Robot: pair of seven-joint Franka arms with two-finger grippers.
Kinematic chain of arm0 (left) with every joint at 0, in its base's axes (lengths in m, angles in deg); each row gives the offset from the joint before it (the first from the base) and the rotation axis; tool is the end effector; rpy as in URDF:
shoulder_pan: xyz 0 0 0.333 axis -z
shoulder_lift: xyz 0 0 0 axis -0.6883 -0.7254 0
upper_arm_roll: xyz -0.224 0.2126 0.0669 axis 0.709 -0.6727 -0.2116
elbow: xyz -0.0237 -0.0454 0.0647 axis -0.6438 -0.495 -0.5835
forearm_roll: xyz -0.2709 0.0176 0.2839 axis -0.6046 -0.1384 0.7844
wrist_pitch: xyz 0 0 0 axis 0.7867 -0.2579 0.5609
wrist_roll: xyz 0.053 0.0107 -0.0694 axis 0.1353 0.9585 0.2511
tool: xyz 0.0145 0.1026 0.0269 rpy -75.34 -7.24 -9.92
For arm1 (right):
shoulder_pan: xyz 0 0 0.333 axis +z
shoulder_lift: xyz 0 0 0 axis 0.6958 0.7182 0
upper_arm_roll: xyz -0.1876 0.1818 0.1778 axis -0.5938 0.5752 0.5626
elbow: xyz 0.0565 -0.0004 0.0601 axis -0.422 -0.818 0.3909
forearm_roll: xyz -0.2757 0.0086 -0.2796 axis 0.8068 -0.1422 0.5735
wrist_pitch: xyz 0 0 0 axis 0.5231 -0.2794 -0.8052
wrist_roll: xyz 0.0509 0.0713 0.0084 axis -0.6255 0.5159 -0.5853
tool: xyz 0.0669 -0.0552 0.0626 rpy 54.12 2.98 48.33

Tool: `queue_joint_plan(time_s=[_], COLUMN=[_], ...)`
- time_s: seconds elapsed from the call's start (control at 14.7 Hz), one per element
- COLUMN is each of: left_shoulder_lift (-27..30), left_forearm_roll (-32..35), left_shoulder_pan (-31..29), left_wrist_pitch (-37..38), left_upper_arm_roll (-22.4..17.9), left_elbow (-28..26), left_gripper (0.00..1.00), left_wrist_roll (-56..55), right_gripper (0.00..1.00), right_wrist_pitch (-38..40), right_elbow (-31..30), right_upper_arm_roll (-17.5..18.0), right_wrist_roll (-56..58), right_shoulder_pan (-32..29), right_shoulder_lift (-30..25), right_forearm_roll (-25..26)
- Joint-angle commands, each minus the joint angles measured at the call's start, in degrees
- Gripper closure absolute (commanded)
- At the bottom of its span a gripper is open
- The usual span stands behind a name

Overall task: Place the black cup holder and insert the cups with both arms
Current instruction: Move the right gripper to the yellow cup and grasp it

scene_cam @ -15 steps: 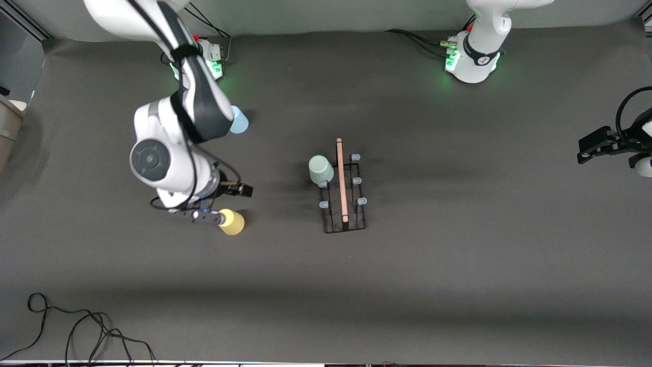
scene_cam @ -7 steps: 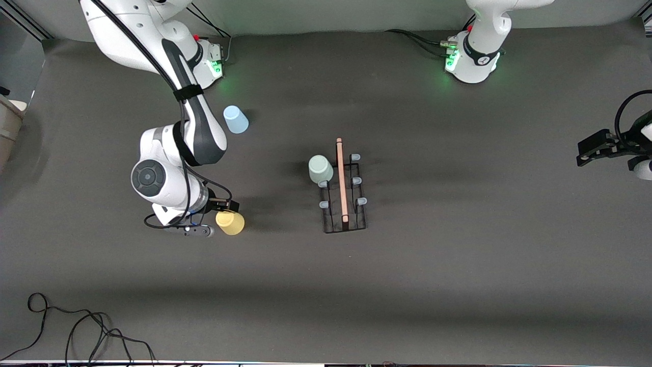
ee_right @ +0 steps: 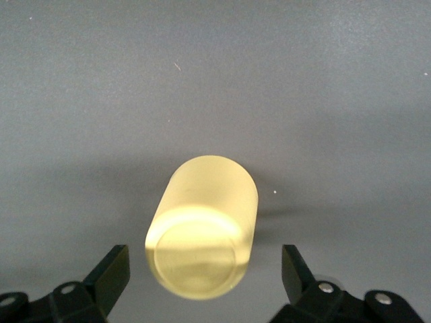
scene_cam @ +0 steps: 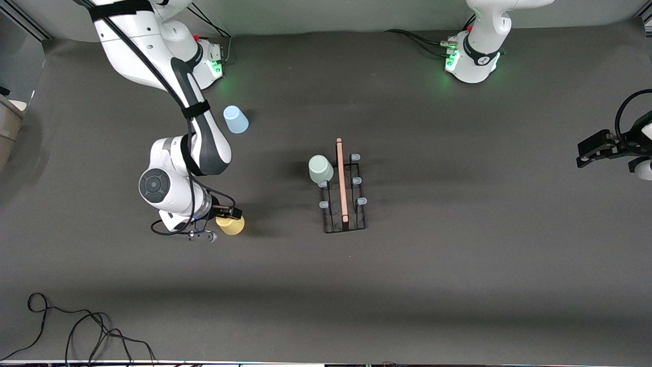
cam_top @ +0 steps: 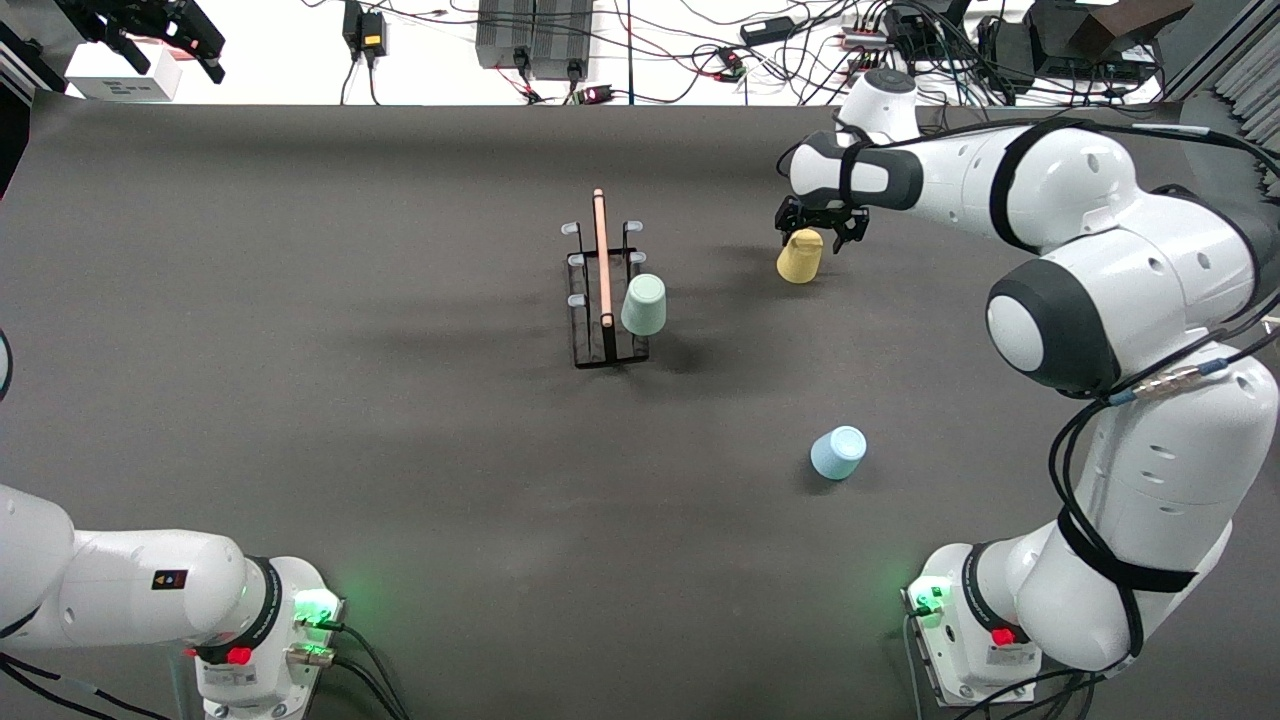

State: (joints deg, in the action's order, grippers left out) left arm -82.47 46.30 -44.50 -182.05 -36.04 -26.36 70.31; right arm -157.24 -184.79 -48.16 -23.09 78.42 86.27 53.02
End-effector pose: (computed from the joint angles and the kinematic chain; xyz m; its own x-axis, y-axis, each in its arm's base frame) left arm 0.5853 0.0064 0.6136 0.9899 -0.1378 0.0334 -0.1369 -0.9902 -0.0255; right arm 0.6021 0.1709 0.2298 0.9837 -0.1652 -0.0705 -0.1682 -0.9850 -0.0396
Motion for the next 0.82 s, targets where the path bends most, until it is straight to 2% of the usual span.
queue_joint_plan(time_s=[0.0, 0.07, 0.14, 0.27, 0.41, 0.48, 0.55, 0.75], left_shoulder_lift=[-0.94, -1.03, -1.12, -1.12, -1.12, -1.12, -1.12, -1.21], left_forearm_roll=[-0.43, -0.43, -0.43, -1.30, -4.02, -4.12, -3.86, -1.59], left_shoulder_pan=[0.74, 0.74, 0.66, 0.66, 0.22, 0.13, 0.13, 0.92], left_wrist_pitch=[-0.03, 0.06, 0.06, 0.15, -0.11, -0.03, -0.03, -0.11], left_upper_arm_roll=[-0.27, -0.27, -0.36, -0.36, -0.36, -0.36, -0.36, -0.36], left_elbow=[1.53, 1.53, 1.53, 1.26, 1.35, 1.26, 1.26, 1.26], left_gripper=[0.00, 0.00, 0.00, 0.00, 0.00, 0.00, 0.00, 0.00], left_wrist_roll=[-0.76, -0.76, -0.76, -1.11, -4.00, -4.01, -3.93, -4.01], right_gripper=[0.00, 0.00, 0.08, 0.38, 0.75, 0.87, 0.92, 0.93], right_wrist_pitch=[-1.92, -2.01, -2.01, -1.92, -1.48, -1.13, 0.44, 6.94], right_elbow=[0.29, 0.29, 0.29, 0.38, 0.38, 0.46, 0.64, 2.65], right_upper_arm_roll=[-0.01, -0.01, -0.01, -0.01, -0.01, -0.01, -0.01, -0.10], right_wrist_roll=[2.12, 2.12, 2.12, 2.12, 1.95, 1.42, 0.98, -2.52], right_shoulder_pan=[0.04, 0.13, 0.04, 0.04, 0.04, 0.13, 0.22, 0.22], right_shoulder_lift=[1.57, 1.57, 1.57, 1.57, 0.88, 0.26, -0.88, -4.13], right_forearm_roll=[-1.91, -1.91, -1.91, -1.91, -1.91, -1.91, -1.99, -2.00])
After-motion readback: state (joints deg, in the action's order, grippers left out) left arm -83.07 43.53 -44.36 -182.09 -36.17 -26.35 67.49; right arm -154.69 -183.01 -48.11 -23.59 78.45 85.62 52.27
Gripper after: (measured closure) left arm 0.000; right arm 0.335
